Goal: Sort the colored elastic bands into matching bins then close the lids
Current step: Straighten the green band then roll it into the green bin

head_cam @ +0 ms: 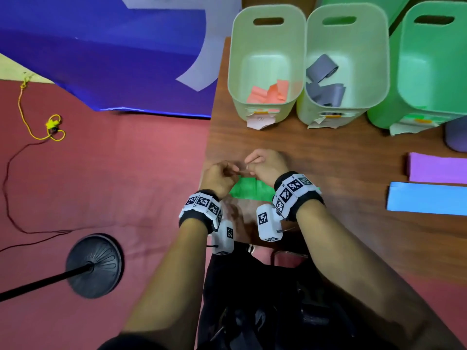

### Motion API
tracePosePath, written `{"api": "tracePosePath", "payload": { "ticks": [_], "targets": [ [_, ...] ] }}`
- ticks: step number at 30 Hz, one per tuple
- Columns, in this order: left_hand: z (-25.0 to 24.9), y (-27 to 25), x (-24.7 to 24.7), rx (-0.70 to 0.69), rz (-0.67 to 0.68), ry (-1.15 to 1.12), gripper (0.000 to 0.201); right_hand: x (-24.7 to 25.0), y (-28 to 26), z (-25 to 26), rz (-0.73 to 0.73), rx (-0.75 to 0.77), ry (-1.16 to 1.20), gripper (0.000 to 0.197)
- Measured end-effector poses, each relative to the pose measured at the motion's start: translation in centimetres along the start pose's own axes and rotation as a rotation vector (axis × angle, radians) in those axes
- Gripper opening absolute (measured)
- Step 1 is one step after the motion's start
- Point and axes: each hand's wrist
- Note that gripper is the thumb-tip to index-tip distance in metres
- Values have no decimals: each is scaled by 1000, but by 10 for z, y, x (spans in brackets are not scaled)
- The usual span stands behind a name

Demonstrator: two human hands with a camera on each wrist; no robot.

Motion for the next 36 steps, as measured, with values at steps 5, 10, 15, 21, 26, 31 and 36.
{"api": "tracePosePath", "payload": {
  "ticks": [5, 10, 15, 21, 26, 31, 36],
  "targets": [
    [20, 4, 1, 24, 68, 4, 20, -26, -5, -11, -25, -10, -70, 28],
    [22, 5, -3, 8, 57, 32, 29, -27, -9, -15, -121, -57, -201, 31],
    [14, 5, -6, -32, 46, 39, 27, -26, -10, -17, -98, -55, -208, 28],
    [13, 5, -10, -32, 69, 48, 25, -31, -9, -25, -112, -51, -203, 29],
    [13, 5, -11, -29, 77, 58, 26, -28, -8, -29, -126, -51, -187, 26],
    [-1, 6, -12, -40, 112, -8, 25, -16, -4, -14, -115, -37, -92, 28],
    [-35, 7, -13, -102, 169, -26, 25, 12, 1, 8, -186, 30, -33, 22]
  ]
}}
Point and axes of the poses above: each hand's wrist, its own y-axis towards the middle knuckle, its own x-axis out of the back of the hand, z = x × y, and after that the axes turned 14 degrees about -z, right-handed
